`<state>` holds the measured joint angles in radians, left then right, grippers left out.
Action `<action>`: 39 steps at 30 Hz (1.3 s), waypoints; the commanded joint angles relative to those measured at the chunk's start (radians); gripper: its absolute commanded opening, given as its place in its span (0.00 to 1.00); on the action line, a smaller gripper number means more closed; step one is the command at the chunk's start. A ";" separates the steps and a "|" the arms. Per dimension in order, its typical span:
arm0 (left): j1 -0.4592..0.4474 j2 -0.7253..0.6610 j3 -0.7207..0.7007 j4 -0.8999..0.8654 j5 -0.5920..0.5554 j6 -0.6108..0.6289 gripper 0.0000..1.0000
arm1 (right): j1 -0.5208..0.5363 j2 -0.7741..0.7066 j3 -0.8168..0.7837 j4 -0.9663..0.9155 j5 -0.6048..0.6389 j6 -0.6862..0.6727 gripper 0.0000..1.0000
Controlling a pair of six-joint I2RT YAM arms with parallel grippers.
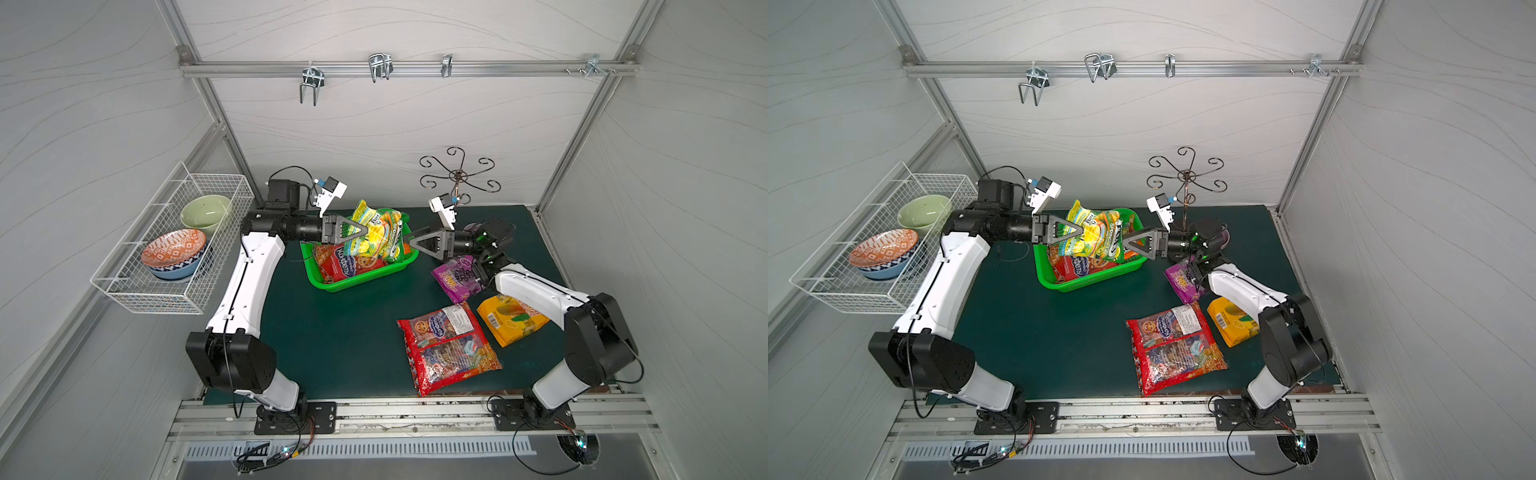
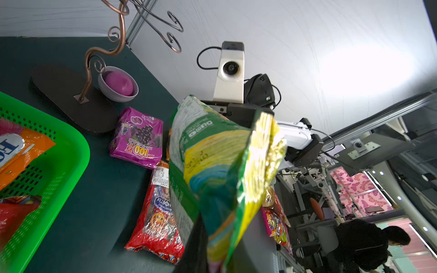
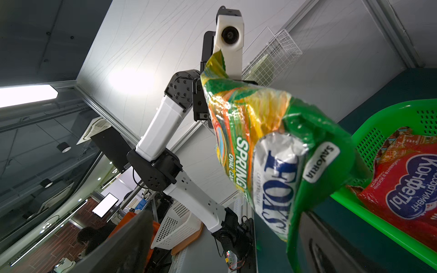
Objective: Put the candies in the basket
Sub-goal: Pick up the candy at the center of the board.
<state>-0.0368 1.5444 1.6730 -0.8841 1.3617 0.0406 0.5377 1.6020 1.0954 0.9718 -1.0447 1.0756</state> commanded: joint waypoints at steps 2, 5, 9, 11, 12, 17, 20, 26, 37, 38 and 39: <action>0.000 -0.017 0.094 0.153 0.096 -0.155 0.00 | 0.013 -0.020 0.027 -0.072 0.042 -0.021 0.99; 0.000 -0.024 0.123 0.116 0.098 -0.137 0.00 | 0.013 -0.053 0.014 -0.180 0.078 -0.105 0.99; 0.000 -0.035 0.112 0.110 0.101 -0.138 0.00 | 0.026 -0.043 0.029 -0.080 0.048 -0.053 0.99; 0.000 -0.036 0.101 0.114 0.093 -0.143 0.00 | 0.046 -0.011 0.051 0.094 0.014 0.050 0.99; -0.001 -0.035 0.094 0.121 0.092 -0.150 0.00 | 0.052 0.000 0.057 0.145 0.023 0.092 0.99; -0.002 -0.036 0.086 0.134 0.098 -0.159 0.00 | 0.072 0.056 0.130 0.255 0.035 0.202 0.93; -0.002 -0.041 0.076 0.138 0.105 -0.163 0.00 | 0.080 0.067 0.152 0.268 0.038 0.220 0.90; -0.008 -0.046 0.050 0.152 0.136 -0.172 0.00 | 0.086 0.106 0.168 0.345 0.093 0.309 0.83; -0.014 -0.043 0.048 0.166 0.121 -0.189 0.00 | 0.122 0.147 0.222 0.313 0.052 0.321 0.80; -0.012 -0.041 0.045 0.171 0.119 -0.194 0.00 | 0.129 0.144 0.225 0.298 0.048 0.308 0.80; -0.012 -0.040 0.042 0.181 0.118 -0.205 0.00 | 0.135 0.140 0.226 0.285 0.046 0.297 0.80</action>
<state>-0.0471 1.5211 1.7168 -0.7750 1.4586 -0.1505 0.6483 1.7584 1.2949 1.2598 -0.9752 1.4002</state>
